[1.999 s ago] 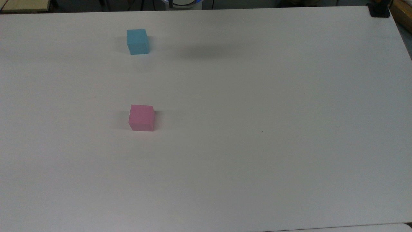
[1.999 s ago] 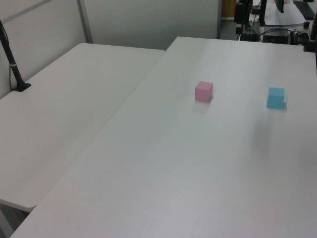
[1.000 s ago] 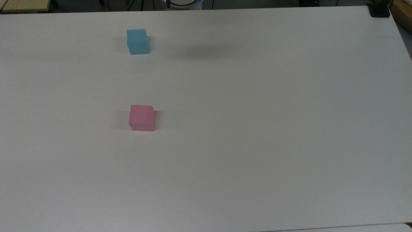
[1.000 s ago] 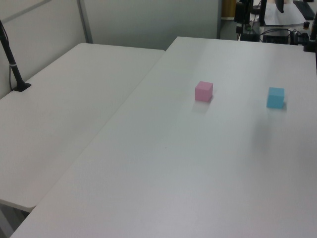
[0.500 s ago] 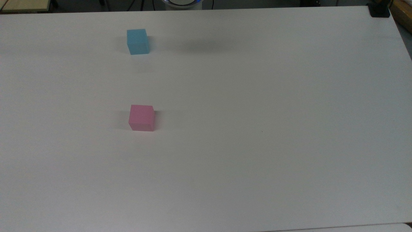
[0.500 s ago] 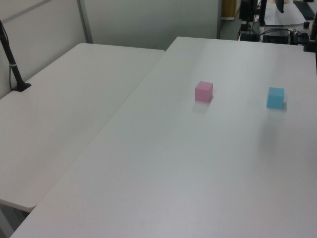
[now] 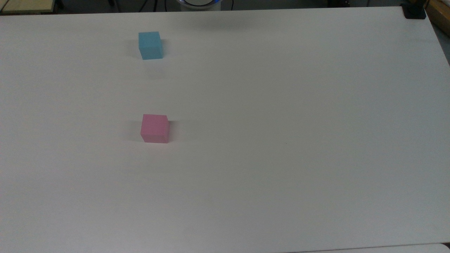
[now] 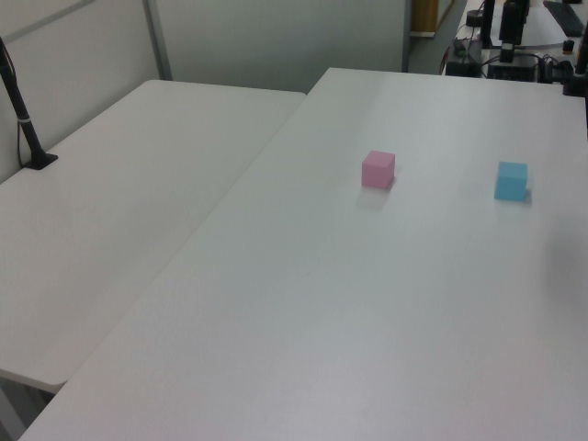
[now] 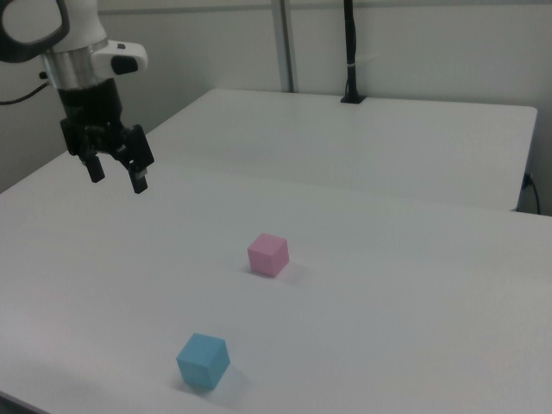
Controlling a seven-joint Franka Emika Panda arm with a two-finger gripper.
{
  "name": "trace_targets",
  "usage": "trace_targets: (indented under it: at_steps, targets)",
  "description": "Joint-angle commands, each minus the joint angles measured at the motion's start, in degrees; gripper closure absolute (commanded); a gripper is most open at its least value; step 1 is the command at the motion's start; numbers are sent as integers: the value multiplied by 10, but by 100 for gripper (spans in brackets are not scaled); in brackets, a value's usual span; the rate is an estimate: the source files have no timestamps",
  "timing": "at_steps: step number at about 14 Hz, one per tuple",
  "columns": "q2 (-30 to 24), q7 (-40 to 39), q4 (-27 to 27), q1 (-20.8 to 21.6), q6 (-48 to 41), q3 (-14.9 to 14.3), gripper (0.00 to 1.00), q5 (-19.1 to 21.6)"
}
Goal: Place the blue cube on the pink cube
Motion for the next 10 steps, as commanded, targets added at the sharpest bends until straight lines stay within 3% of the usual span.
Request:
trace_targets:
  at_steps: [1,6,10]
  targets:
    - [-46,-35,-52,-2,4,-6,0,8]
    - [-50,-51,-99,-3,19,-30,0,0]
    - [-47,-65,-180,-27,119,-37,0,-21]
